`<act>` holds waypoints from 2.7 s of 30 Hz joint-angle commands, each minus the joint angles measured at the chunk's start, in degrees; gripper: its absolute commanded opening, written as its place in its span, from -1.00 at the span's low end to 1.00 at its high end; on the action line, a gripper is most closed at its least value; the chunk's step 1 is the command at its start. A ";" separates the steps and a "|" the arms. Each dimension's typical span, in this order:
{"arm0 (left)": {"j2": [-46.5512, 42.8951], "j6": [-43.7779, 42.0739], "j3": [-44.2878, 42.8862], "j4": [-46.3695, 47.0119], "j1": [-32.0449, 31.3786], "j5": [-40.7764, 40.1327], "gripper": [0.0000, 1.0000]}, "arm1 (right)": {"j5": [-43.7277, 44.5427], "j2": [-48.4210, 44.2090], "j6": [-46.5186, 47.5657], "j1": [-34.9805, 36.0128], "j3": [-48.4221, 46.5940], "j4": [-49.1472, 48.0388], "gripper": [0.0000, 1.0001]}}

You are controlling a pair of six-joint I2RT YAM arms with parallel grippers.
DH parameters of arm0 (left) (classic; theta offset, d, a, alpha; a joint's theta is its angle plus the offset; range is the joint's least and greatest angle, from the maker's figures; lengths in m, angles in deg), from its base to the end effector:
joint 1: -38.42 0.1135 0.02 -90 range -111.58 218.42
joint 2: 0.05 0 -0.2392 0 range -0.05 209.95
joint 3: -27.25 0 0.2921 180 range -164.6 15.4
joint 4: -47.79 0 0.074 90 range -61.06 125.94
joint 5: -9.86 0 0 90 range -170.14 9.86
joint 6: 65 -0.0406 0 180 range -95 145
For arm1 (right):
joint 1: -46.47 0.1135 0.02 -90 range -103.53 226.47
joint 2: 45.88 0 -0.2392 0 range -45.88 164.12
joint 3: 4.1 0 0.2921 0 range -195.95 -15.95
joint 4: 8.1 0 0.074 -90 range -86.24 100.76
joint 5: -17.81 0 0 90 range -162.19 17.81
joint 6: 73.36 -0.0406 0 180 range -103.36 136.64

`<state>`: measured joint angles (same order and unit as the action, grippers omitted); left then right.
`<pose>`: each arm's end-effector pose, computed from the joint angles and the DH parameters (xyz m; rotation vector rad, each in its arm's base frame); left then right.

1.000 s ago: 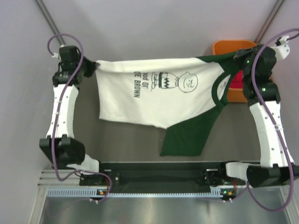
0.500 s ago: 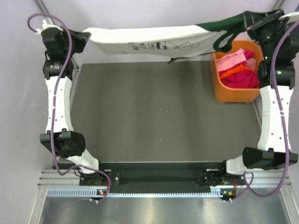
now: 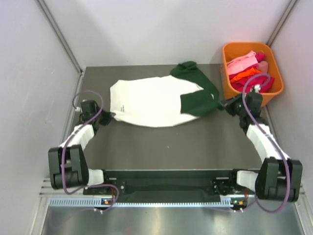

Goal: Fold and stack the t-shirts
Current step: Fold the tshirt

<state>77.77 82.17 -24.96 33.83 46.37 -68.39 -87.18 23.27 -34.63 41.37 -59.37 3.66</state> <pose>0.3187 0.0362 0.1486 -1.1612 2.0288 -0.6763 0.3202 -0.0180 0.2180 0.8314 1.9165 0.7656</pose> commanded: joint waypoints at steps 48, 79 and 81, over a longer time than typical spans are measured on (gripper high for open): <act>-5.84 -20.60 0.46 -10.99 0.32 -4.37 -0.01 | 24.12 14.41 28.85 26.81 -13.79 10.38 0.16; -16.12 -22.63 8.02 -5.27 0.05 -1.20 -0.11 | 26.15 45.99 32.19 33.40 -43.76 17.76 -0.08; -16.30 -22.63 8.02 -5.27 0.14 -1.11 -0.11 | 25.88 47.48 32.19 33.67 -44.29 18.03 -0.08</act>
<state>62.80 60.38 -16.57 25.90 46.57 -70.47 -61.89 69.23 -2.91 73.76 -100.48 20.82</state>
